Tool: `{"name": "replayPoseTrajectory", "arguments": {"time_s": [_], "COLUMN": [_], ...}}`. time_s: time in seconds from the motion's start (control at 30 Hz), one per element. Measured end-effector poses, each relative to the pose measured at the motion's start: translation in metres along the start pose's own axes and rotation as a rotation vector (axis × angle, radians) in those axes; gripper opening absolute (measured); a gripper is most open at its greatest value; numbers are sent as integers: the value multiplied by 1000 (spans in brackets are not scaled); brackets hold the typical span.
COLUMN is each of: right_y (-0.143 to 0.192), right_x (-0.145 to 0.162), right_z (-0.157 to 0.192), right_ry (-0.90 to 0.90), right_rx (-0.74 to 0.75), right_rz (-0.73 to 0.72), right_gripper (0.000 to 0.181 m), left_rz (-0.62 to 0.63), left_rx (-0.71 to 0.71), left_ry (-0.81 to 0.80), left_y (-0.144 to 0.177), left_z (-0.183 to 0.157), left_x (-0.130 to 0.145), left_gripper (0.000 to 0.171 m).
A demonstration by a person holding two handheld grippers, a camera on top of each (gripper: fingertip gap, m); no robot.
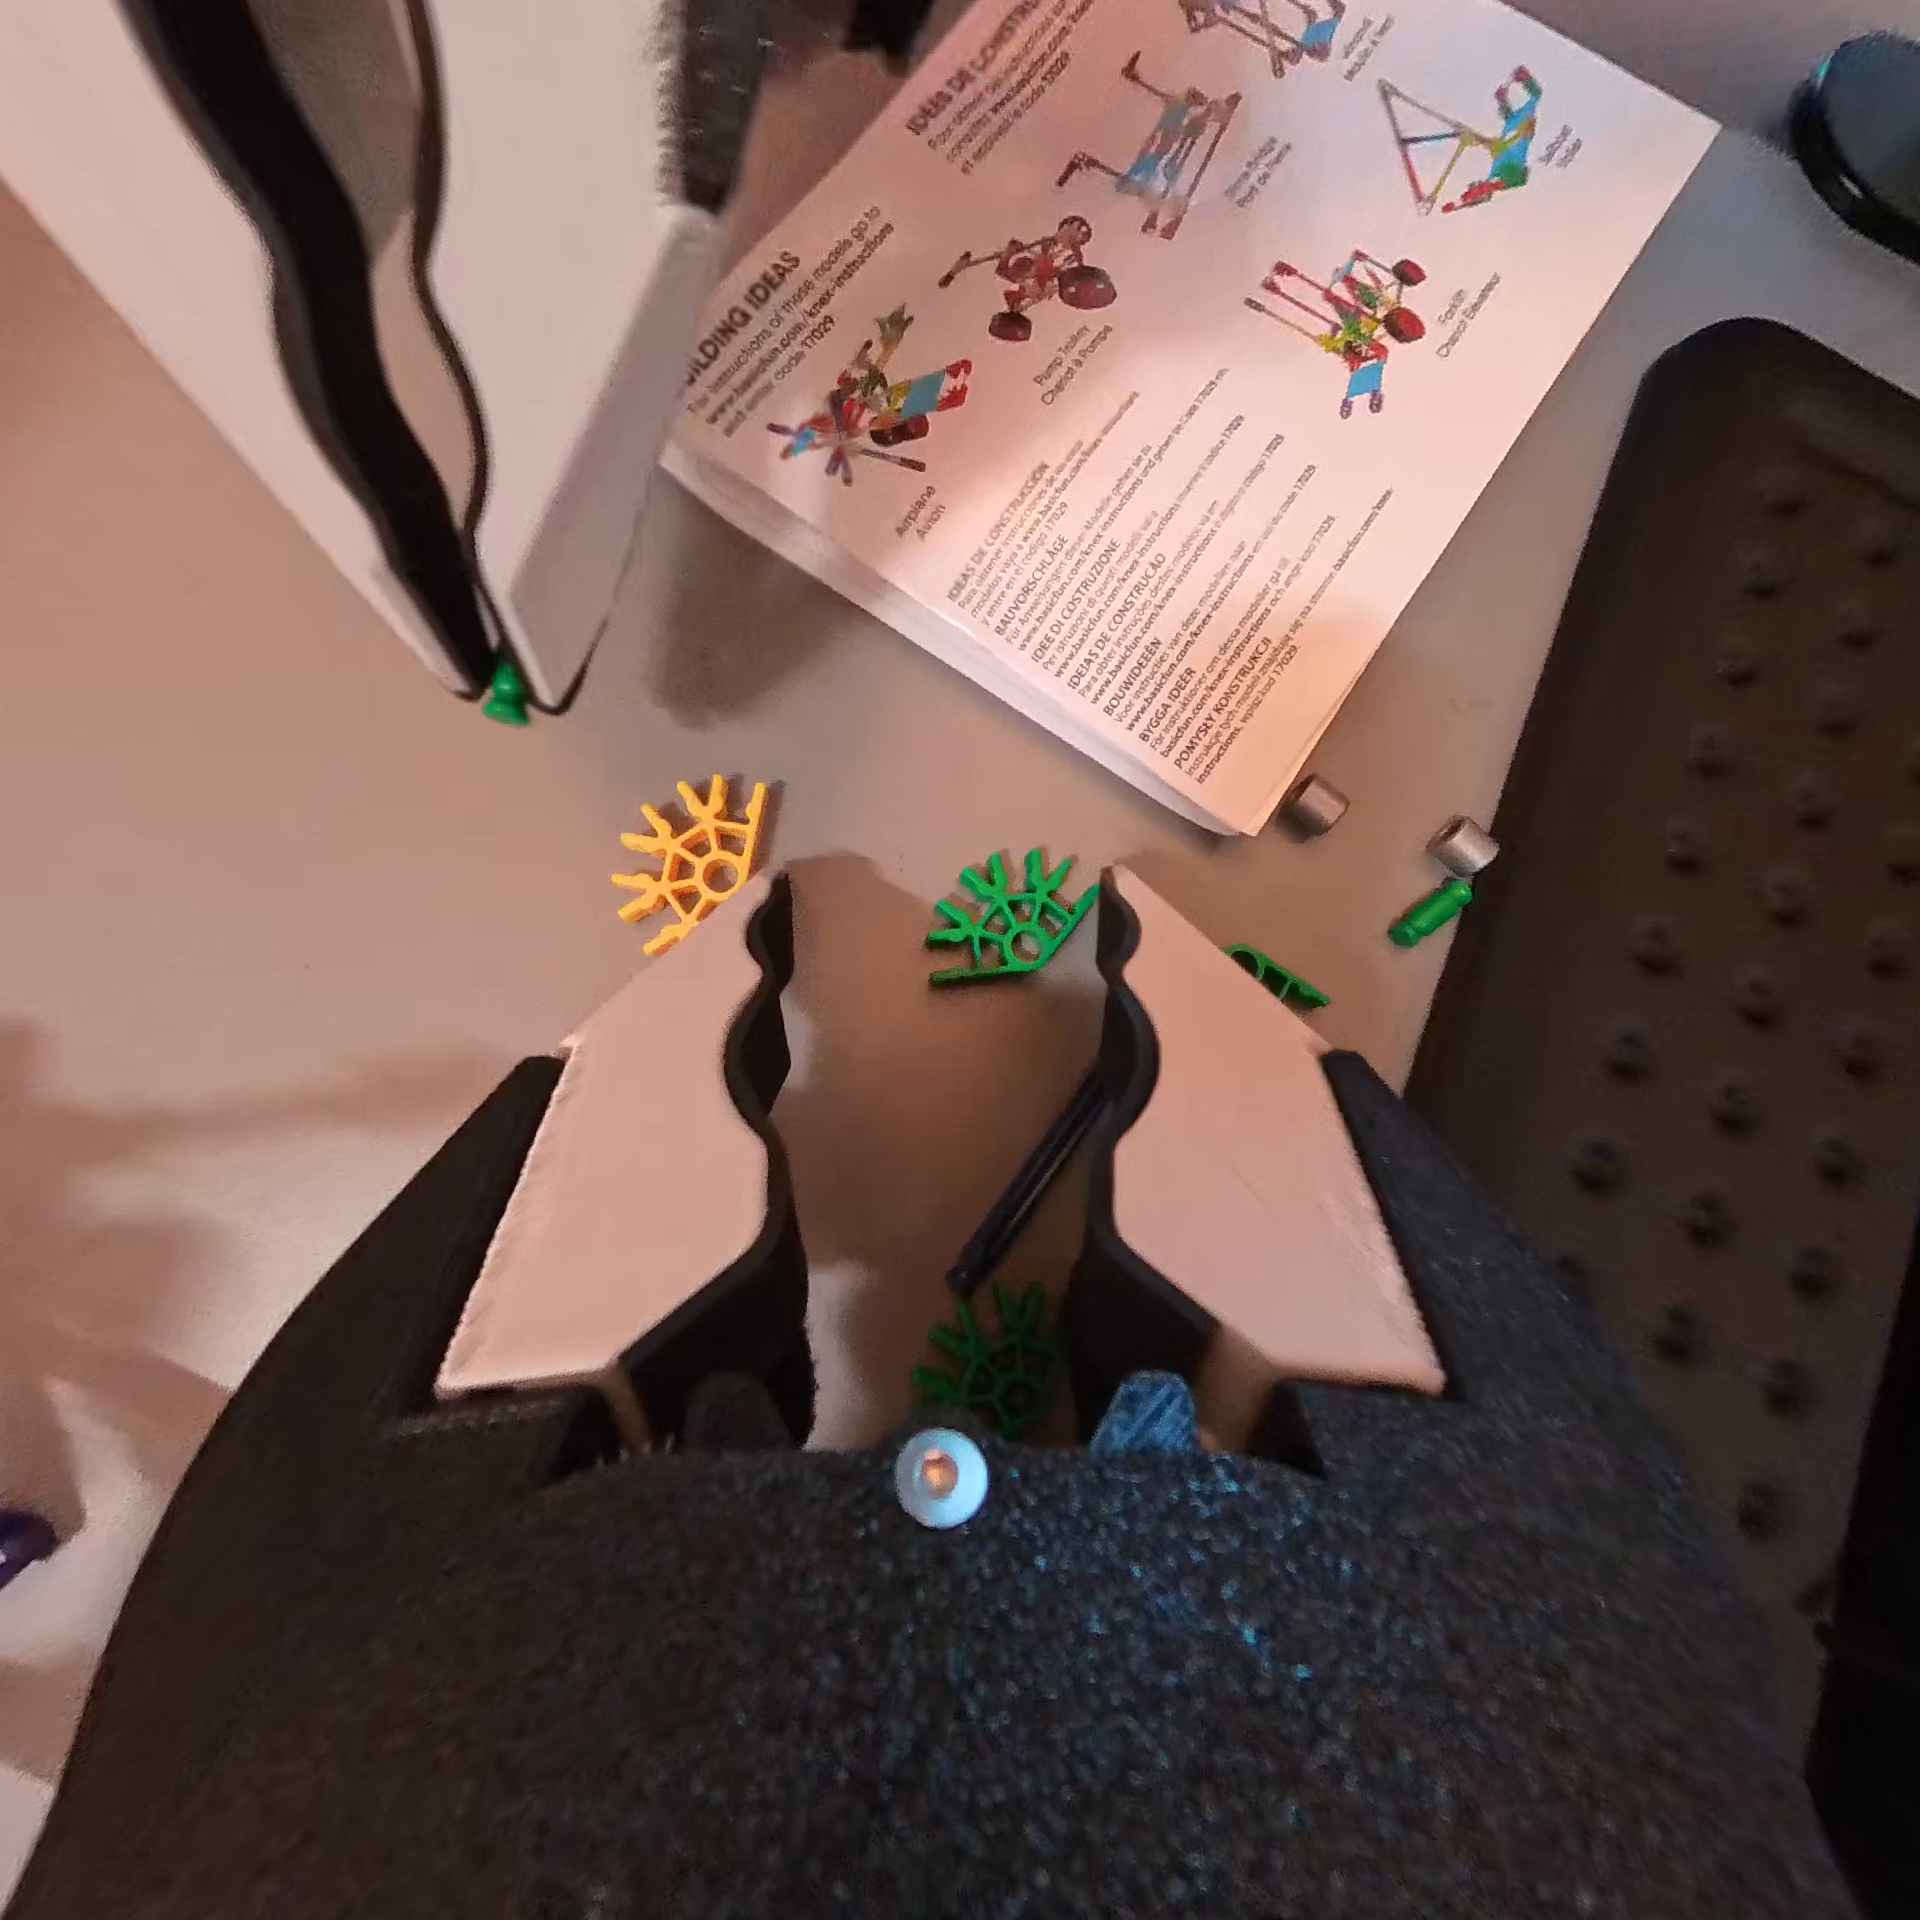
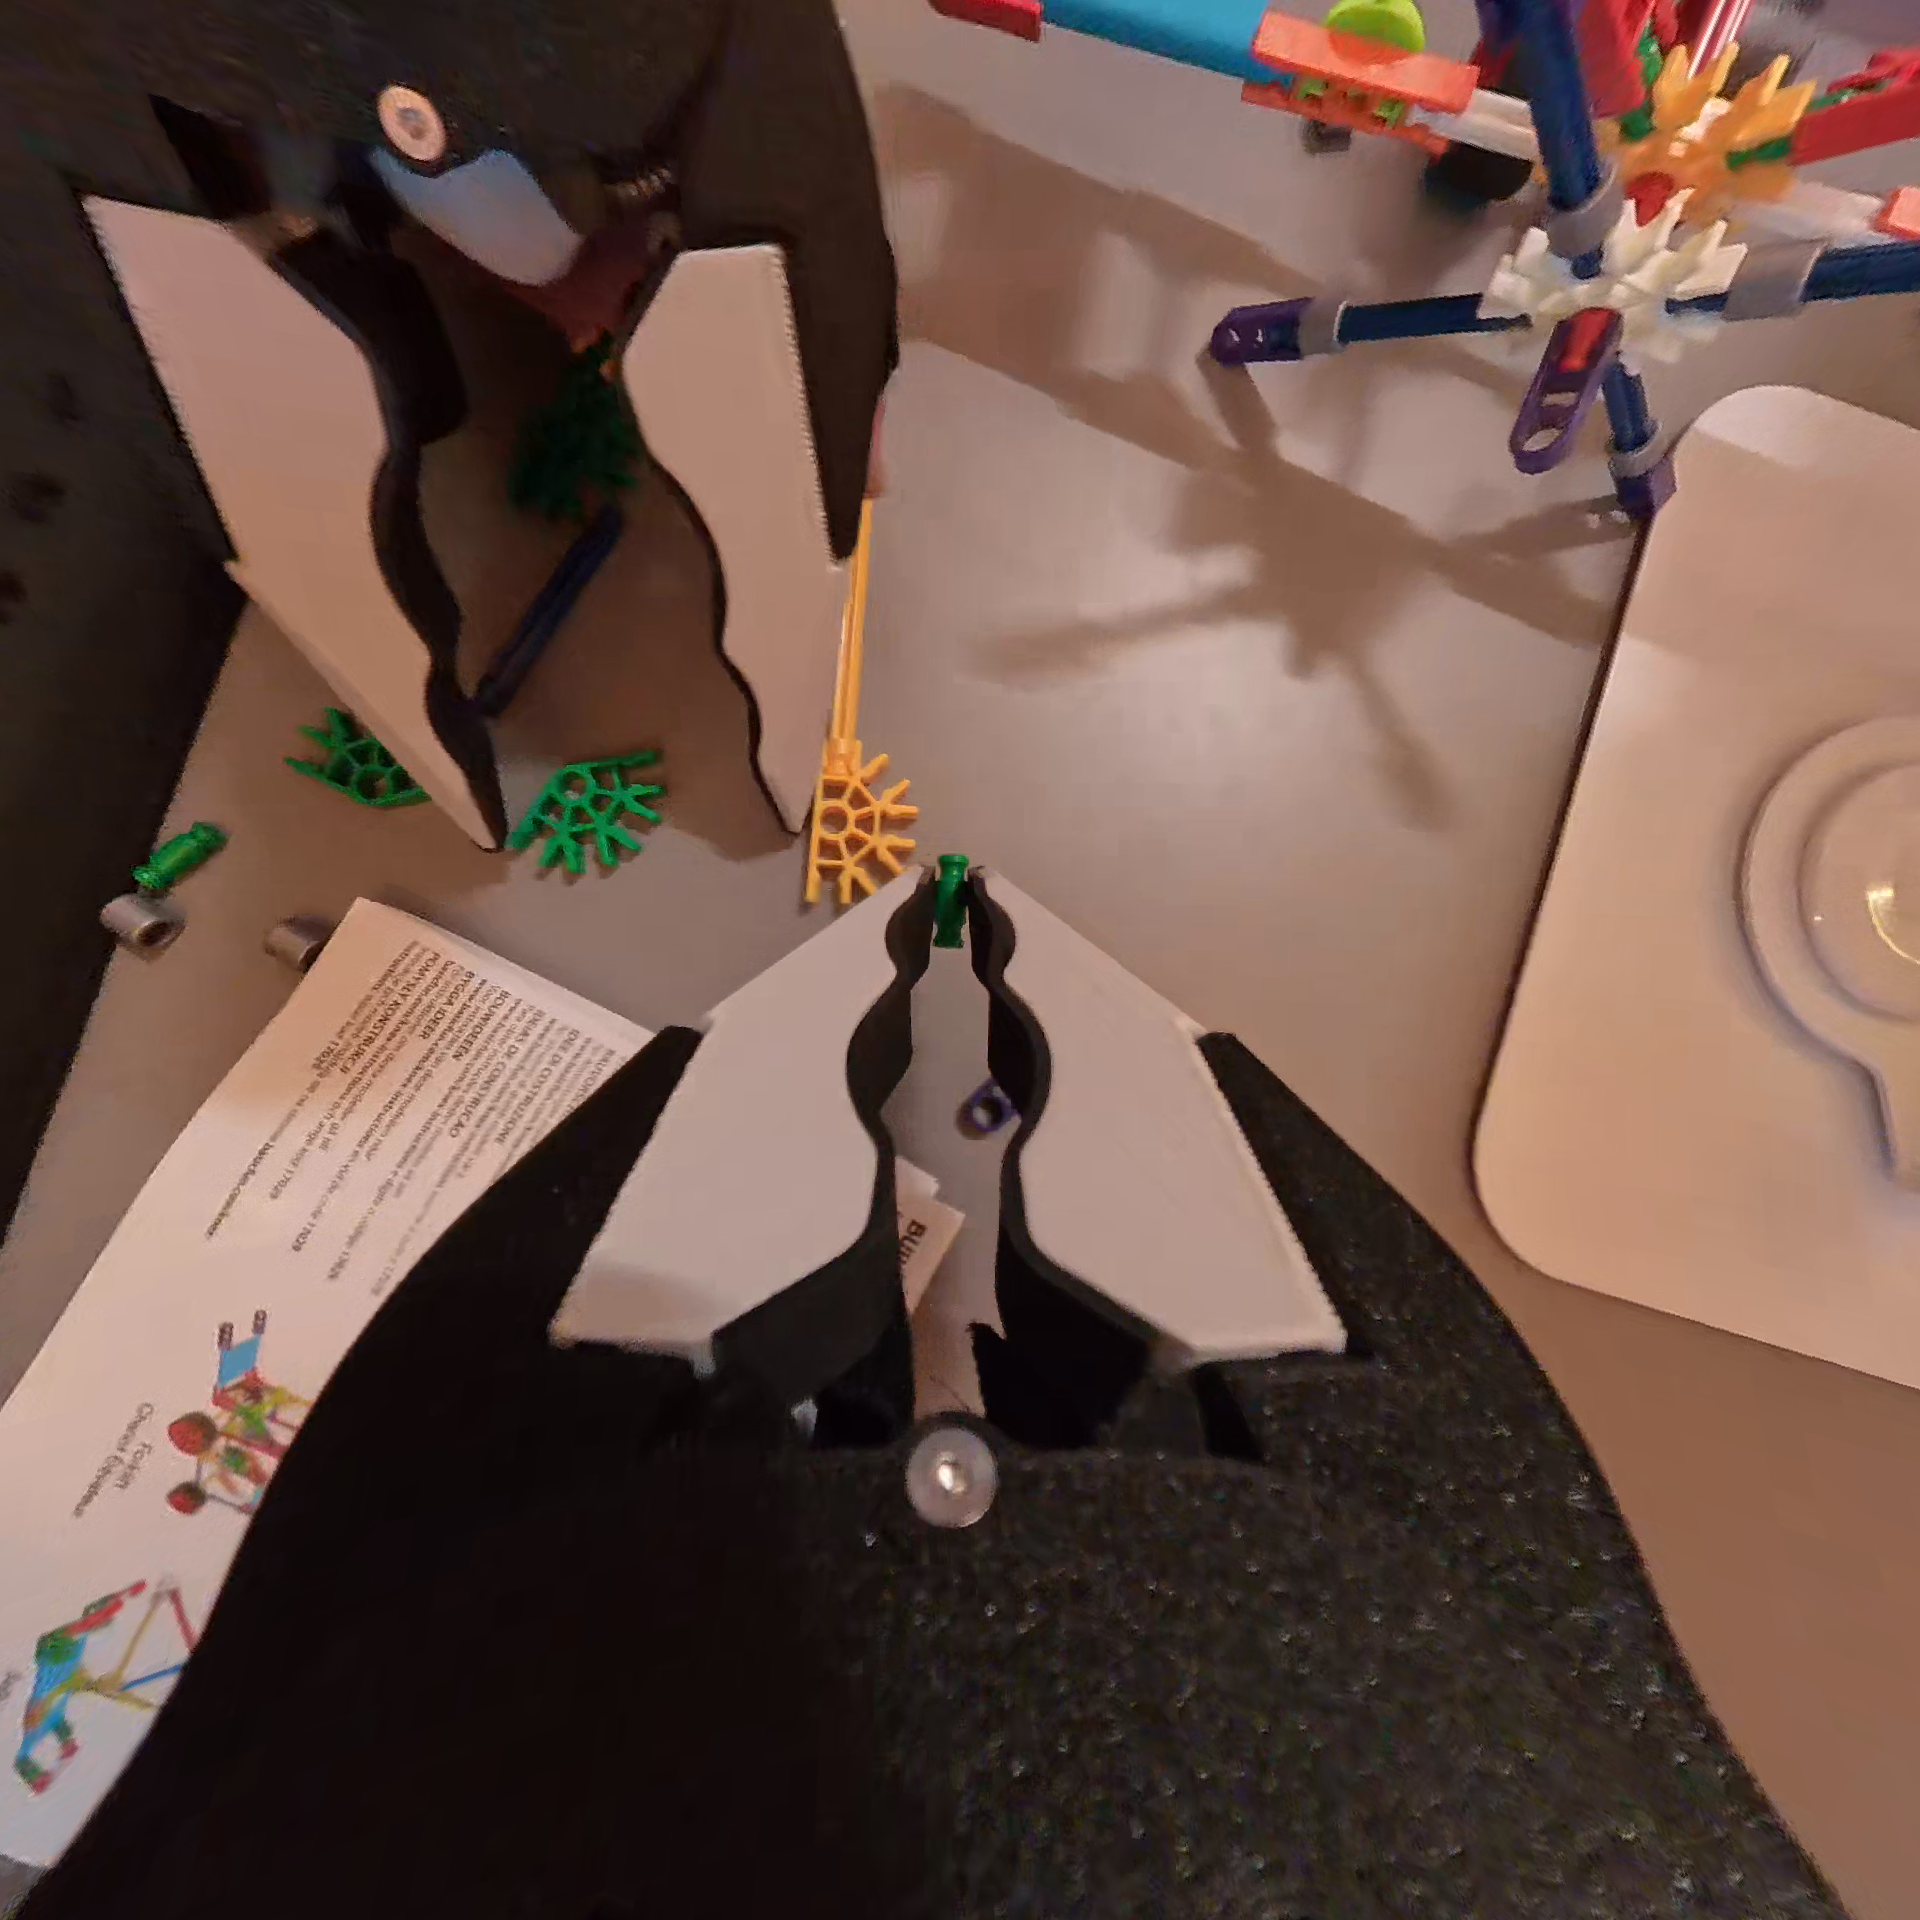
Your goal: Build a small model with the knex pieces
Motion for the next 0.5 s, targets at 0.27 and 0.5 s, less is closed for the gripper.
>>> {"name": "replayPoseTrajectory", "arguments": {"time_s": [0.27, 0.5], "right_y": [2, -2], "right_x": [0, 8], "right_z": [-15, -17], "right_ry": [-15, -41], "right_rx": [-4, -11], "right_rz": [-56, -111], "right_gripper": [6, 6], "left_rz": [-73, -44], "left_rx": [-20, 2], "left_ry": [-33, -5], "left_y": [11, 3], "left_z": [-1, 3], "left_x": [-5, -2], "left_gripper": [57, 59]}}
Point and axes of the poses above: each gripper's, where its closed fingertips meet, y back along the fingers, x out of its underside, z = x × y across the jaws, the point moved 9 cm from there along y, back along the fingers, and after that the axes turned 5 degrees about z, right-handed, at the moved point
